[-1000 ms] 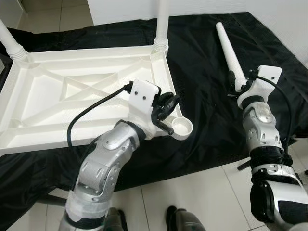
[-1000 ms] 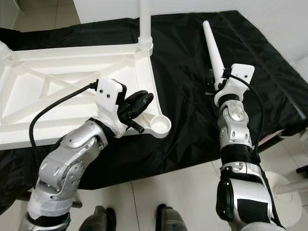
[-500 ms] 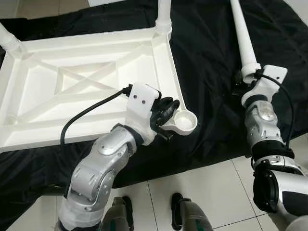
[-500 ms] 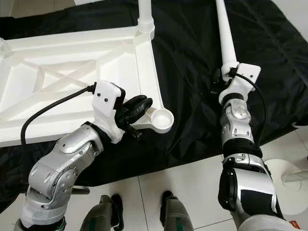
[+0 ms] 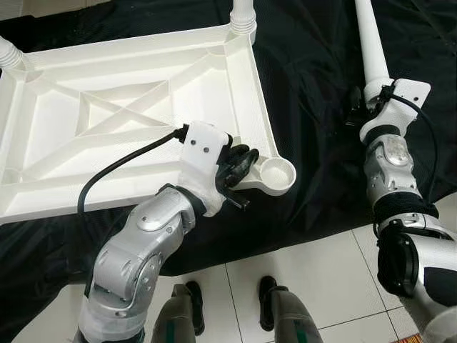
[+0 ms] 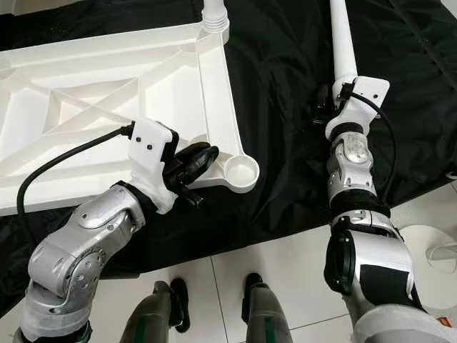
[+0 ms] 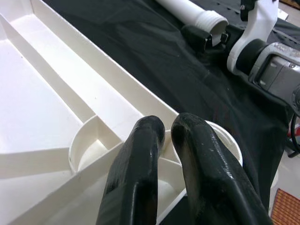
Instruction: Building children table
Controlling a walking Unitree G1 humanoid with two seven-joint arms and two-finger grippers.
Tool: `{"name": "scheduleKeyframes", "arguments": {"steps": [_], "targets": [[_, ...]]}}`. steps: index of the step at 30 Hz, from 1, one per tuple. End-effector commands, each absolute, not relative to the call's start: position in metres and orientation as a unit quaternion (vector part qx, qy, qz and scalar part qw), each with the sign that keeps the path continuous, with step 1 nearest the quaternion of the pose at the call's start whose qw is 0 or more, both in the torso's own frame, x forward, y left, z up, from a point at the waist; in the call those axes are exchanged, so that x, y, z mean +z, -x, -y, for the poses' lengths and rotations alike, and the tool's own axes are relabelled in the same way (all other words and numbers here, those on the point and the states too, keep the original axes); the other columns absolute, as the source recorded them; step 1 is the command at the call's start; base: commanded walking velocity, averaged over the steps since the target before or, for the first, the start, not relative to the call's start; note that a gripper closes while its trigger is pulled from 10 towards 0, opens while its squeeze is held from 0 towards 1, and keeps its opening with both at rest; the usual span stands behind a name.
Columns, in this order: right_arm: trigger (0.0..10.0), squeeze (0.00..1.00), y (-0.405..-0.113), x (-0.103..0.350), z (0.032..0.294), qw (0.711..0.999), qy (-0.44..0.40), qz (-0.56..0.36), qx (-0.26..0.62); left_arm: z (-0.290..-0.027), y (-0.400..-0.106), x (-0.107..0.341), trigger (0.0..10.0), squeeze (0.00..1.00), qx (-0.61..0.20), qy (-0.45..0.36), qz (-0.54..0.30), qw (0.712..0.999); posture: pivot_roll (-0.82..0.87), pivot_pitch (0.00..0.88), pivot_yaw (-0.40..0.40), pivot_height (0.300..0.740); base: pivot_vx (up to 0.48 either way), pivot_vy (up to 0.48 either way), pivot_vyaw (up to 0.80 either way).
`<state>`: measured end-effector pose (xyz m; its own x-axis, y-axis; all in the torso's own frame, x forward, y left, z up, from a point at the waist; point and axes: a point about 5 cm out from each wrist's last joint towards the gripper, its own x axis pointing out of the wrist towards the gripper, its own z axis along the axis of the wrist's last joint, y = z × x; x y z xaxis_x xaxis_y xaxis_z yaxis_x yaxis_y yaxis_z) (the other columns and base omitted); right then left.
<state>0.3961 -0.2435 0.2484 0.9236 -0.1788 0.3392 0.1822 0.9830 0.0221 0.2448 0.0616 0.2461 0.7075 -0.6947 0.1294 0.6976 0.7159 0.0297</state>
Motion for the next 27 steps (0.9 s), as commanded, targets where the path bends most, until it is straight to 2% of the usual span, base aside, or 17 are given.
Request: {"name": "scheduleKeyframes", "arguments": {"steps": [1,2,3,4,5,12,13,14,15,27], "targets": [[10.0,0.00,-0.397,0.225,0.239,0.989,0.002,0.125,-0.083,-0.064,-0.243,0.245,10.0,0.00,-0.359,0.011,0.061,0.931,0.18,0.372,0.120,0.740,0.000,0.000,0.00],[10.0,0.00,-0.397,0.225,0.239,0.989,0.002,0.125,-0.083,-0.064,-0.243,0.245,10.0,0.00,-0.359,0.011,0.061,0.931,0.18,0.372,0.120,0.740,0.000,0.000,0.00],[4.8,0.00,-0.397,0.225,0.239,0.989,0.000,0.125,-0.079,-0.064,-0.243,0.245,10.0,0.00,-0.359,0.012,0.060,0.931,0.18,0.368,0.116,0.740,0.000,0.000,0.00],[4.8,0.00,-0.397,0.225,0.239,0.989,0.000,0.125,-0.079,-0.064,-0.243,0.245,10.0,0.00,-0.359,0.012,0.060,0.931,0.18,0.368,0.116,0.740,0.000,0.000,0.00],[0.0,0.00,-0.398,0.228,0.239,0.989,-0.005,0.128,-0.079,-0.065,-0.244,0.244,10.0,0.00,-0.357,0.011,0.060,0.932,0.18,0.363,0.112,0.740,0.000,0.000,0.00],[0.0,0.00,-0.396,0.224,0.243,0.986,-0.071,0.135,-0.062,-0.064,-0.246,0.244,10.0,0.00,-0.349,0.013,0.061,0.935,0.17,0.341,0.089,0.740,0.000,0.000,0.00],[1.0,0.00,-0.395,0.224,0.243,0.985,-0.071,0.144,-0.056,-0.064,-0.247,0.244,10.0,0.00,-0.349,0.013,0.062,0.935,0.16,0.339,0.086,0.740,0.000,0.000,0.00],[1.0,0.00,-0.394,0.224,0.243,0.985,-0.070,0.151,-0.053,-0.064,-0.247,0.244,10.0,0.00,-0.349,0.013,0.062,0.935,0.16,0.339,0.086,0.740,0.000,0.000,0.00],[10.0,0.00,-0.391,0.225,0.242,0.983,-0.062,0.168,-0.049,-0.065,-0.246,0.243,10.0,0.00,-0.349,0.013,0.061,0.935,0.16,0.337,0.084,0.740,0.000,0.000,0.00],[10.0,0.00,-0.374,0.233,0.229,0.965,0.011,0.259,-0.047,-0.075,-0.264,0.246,10.0,0.00,-0.325,0.013,0.067,0.943,0.10,0.283,0.066,0.740,0.000,0.000,0.00]]}}
